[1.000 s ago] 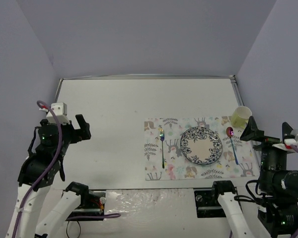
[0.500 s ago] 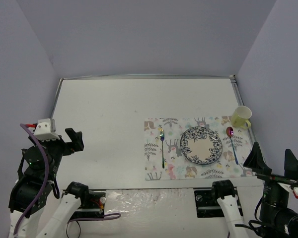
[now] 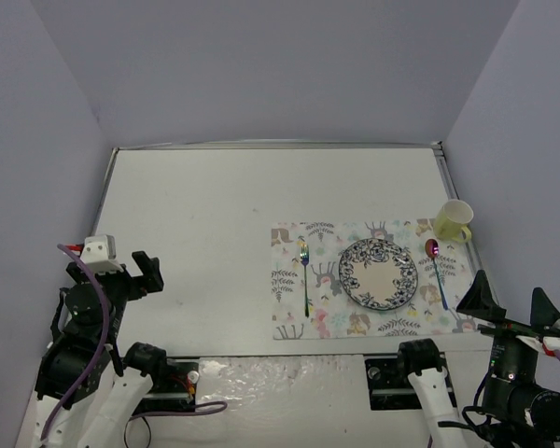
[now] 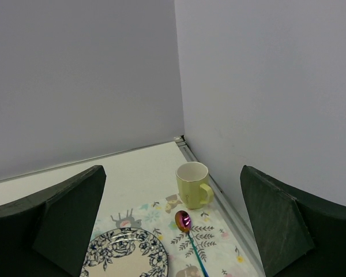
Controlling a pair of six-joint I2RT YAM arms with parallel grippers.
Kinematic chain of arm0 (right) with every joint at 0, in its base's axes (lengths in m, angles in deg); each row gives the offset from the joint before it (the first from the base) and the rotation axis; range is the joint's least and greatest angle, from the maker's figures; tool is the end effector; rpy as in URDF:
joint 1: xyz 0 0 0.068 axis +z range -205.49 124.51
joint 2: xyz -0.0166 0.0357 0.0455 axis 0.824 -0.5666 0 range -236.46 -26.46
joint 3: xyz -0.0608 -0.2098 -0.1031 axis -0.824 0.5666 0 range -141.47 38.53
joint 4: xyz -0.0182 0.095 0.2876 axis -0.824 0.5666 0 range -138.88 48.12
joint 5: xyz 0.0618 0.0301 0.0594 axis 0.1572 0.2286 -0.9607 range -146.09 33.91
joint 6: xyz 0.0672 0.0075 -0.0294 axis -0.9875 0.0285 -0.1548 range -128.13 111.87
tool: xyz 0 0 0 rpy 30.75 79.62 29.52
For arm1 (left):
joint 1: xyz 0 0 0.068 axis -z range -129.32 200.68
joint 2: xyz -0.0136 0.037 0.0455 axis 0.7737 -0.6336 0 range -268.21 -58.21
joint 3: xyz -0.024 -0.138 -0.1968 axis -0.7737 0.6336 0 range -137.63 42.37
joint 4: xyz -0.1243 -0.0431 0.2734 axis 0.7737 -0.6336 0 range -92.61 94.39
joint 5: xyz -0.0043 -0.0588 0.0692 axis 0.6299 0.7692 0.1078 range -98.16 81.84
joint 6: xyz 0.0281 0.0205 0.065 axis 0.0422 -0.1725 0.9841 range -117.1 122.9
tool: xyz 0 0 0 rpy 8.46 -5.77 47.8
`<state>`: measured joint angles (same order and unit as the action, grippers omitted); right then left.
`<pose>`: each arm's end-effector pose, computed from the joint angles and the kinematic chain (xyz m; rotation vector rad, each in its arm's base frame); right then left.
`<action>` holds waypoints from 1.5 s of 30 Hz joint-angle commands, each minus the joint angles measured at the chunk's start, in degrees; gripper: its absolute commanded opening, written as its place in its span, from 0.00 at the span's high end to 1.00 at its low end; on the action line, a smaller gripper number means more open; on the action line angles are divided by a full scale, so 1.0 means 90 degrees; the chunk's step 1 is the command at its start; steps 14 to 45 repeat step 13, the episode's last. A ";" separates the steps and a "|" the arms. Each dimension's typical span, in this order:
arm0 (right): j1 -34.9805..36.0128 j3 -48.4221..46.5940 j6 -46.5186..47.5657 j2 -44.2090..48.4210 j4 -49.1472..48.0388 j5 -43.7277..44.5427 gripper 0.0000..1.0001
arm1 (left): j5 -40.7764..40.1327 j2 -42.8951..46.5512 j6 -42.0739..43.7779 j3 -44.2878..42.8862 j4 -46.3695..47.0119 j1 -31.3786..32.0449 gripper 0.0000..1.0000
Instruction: Set the dinner table for one person
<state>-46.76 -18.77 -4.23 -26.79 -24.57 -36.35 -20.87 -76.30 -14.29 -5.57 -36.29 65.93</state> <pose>0.0101 -0.0194 0.4614 0.2040 1.0182 -0.0957 0.1509 -0.0271 0.3562 -0.1911 1.7497 -0.2173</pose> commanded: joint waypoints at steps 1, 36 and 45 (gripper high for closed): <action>0.0045 -0.0004 -0.0072 -0.0011 -0.0436 0.0251 0.00 | -0.0067 -0.0037 0.0019 0.0156 0.0628 -0.0034 0.03; 0.0075 0.0009 -0.0075 -0.0021 -0.0445 0.0189 0.00 | 0.0061 -0.0353 0.0011 0.0199 0.0614 -0.0034 0.03; 0.0075 0.0009 -0.0075 -0.0021 -0.0445 0.0189 0.00 | 0.0061 -0.0353 0.0011 0.0199 0.0614 -0.0034 0.03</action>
